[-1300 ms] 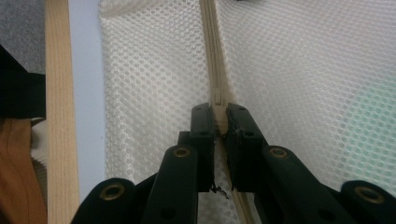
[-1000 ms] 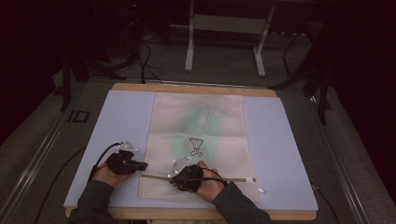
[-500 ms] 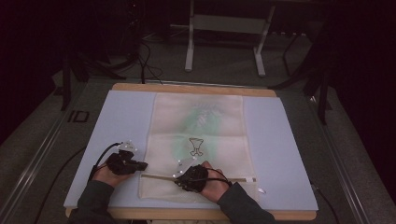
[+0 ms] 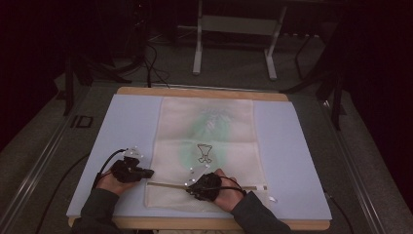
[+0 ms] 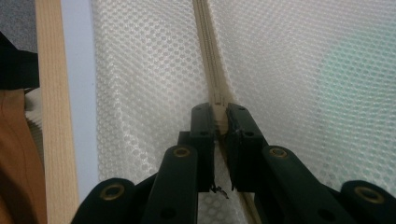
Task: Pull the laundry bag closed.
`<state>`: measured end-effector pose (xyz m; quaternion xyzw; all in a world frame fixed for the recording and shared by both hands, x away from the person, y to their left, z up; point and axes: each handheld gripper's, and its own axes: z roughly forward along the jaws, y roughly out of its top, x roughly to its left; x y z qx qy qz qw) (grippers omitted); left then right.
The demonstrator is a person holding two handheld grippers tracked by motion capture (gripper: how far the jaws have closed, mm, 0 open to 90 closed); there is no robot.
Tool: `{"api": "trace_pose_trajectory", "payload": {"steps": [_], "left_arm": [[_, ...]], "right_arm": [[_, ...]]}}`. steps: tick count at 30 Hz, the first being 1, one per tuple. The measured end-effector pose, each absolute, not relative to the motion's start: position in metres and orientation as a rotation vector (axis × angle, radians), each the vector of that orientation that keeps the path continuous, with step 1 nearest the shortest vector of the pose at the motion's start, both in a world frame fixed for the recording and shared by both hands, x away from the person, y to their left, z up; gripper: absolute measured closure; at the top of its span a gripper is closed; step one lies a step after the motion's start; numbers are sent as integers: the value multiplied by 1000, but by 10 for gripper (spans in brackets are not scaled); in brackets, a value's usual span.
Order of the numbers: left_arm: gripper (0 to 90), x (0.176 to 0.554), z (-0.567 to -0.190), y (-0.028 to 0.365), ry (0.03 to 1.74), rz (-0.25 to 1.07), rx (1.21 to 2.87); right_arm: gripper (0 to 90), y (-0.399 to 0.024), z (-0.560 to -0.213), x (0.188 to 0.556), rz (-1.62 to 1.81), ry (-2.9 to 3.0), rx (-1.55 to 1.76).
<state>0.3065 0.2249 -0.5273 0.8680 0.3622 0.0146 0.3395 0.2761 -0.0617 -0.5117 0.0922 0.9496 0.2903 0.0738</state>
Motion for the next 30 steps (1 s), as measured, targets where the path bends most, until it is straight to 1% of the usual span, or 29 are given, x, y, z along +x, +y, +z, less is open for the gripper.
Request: {"api": "trace_pose_trajectory", "payload": {"steps": [30], "left_arm": [[900, 306, -527, 225, 941, 40, 2261]], "right_arm": [[824, -81, -507, 271, 849, 2820, 286]]}}
